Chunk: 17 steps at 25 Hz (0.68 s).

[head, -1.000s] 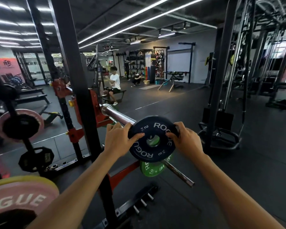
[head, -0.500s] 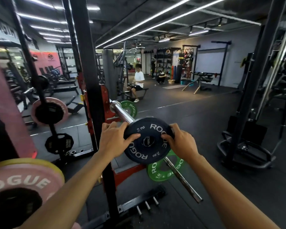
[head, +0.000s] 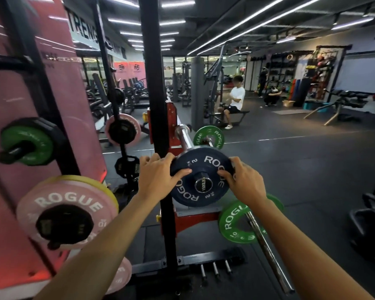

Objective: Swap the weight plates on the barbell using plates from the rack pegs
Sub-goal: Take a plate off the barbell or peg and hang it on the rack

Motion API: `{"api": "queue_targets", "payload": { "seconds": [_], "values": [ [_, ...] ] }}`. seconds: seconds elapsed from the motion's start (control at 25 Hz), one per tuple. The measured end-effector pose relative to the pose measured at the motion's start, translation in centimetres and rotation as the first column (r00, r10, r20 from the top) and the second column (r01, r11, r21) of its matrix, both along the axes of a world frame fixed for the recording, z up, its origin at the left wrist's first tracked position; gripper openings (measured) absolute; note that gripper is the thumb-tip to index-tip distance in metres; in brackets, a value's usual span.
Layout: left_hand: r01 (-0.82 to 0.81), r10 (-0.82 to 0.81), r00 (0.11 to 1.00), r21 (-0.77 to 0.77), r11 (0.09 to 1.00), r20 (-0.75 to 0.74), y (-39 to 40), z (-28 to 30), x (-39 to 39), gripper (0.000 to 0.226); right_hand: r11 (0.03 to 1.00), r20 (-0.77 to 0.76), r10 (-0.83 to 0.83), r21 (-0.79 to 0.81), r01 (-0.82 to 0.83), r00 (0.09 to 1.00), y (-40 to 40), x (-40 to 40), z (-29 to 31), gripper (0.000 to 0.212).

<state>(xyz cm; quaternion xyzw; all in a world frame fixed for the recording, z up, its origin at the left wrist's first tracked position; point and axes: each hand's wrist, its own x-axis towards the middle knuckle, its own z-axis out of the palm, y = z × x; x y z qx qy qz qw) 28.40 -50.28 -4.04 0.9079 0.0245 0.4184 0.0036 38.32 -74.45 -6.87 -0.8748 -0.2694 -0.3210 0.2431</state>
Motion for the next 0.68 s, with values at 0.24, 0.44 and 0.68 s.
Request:
{"api": "queue_targets", "payload": {
  "seconds": [0.24,0.44,0.68],
  "values": [
    [-0.025,0.024,1.000,-0.090,0.996,-0.010,0.3,0.0,1.2,0.064,0.997,0.038,0.074,0.024,-0.075,0.996,0.7,2.6,0.1,0.047],
    [-0.037,0.038,0.999,-0.107,0.994,0.000,1.3,-0.2,3.5,0.063,0.993,0.017,0.105,0.047,-0.106,0.994,2.3,5.1,0.4,0.047],
    [-0.064,0.064,0.998,-0.146,0.987,-0.002,4.1,-0.9,8.8,0.062,0.996,-0.022,0.082,0.019,-0.082,0.996,5.4,10.0,0.8,0.047]
  ]
}}
